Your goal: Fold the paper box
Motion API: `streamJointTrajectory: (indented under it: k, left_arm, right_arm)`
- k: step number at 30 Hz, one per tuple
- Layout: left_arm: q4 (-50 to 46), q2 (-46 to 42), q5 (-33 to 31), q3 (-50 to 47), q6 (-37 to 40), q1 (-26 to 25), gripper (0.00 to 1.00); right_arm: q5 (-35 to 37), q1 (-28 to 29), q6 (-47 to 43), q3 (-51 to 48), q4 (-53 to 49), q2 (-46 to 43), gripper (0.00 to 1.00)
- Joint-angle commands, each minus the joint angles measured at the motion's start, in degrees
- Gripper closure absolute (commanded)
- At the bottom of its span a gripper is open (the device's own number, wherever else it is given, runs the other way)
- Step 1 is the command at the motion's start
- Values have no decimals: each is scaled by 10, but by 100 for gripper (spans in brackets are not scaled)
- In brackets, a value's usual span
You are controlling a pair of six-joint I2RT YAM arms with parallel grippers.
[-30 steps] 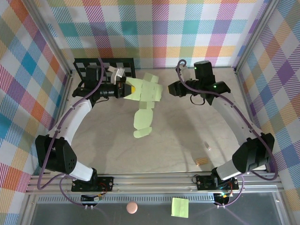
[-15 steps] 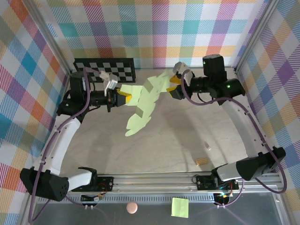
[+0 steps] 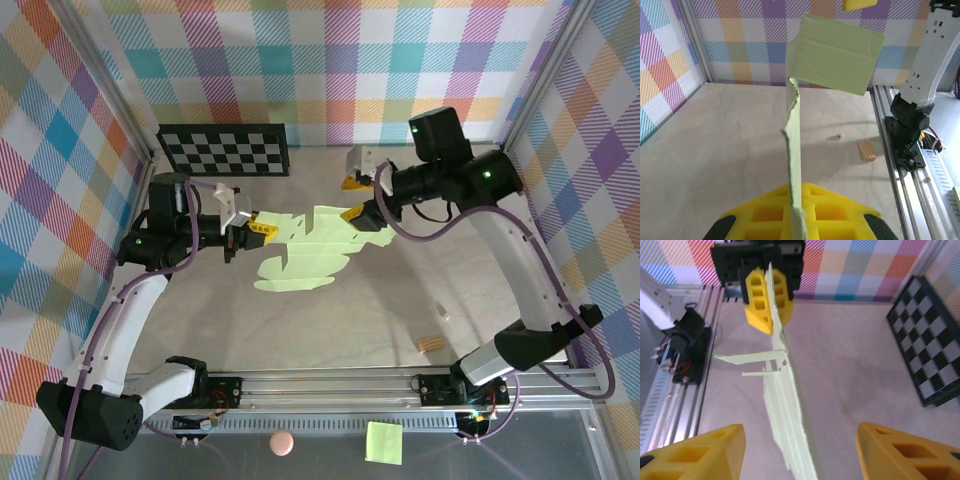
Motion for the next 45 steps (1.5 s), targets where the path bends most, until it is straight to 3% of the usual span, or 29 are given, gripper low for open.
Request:
streamJointTrajectory:
  k: [1,8,18,24,28,30,37,43,45]
  left_arm:
    - [-11,-14,30,-9,48,-7,100]
    - [8,-17,50,-26,64,-11,100]
    - [-13,-5,58,-14,78,-10,100]
    - [-10,-5,62,-12,76,-10,100]
    - [-5,-4,60,-8,60,-10,100]
    - [0,-6,62,-11,59,-10,100]
    - [14,-14,64,-16,44,-10,100]
    - [34,-16,43,-22,28,-10,99]
    - [53,-18,21,-22,-3,-10,74]
  right_arm:
    - [10,17,-35,10,-98,22,43]
    - [53,38,-38,-3,-110,39,55]
    - [51,45,-42,-1,-115,50,76]
    - [52,47,-43,-5,-121,54,81]
    - [54,46,-44,-9,-119,50,82]
    - [53,46,-43,-14,-114,48,77]
    - [50,49,-39,-17,-109,49,79]
    - [59,50,-28,-24,-97,44,95]
    - [62,50,-11,-29,-87,42,100]
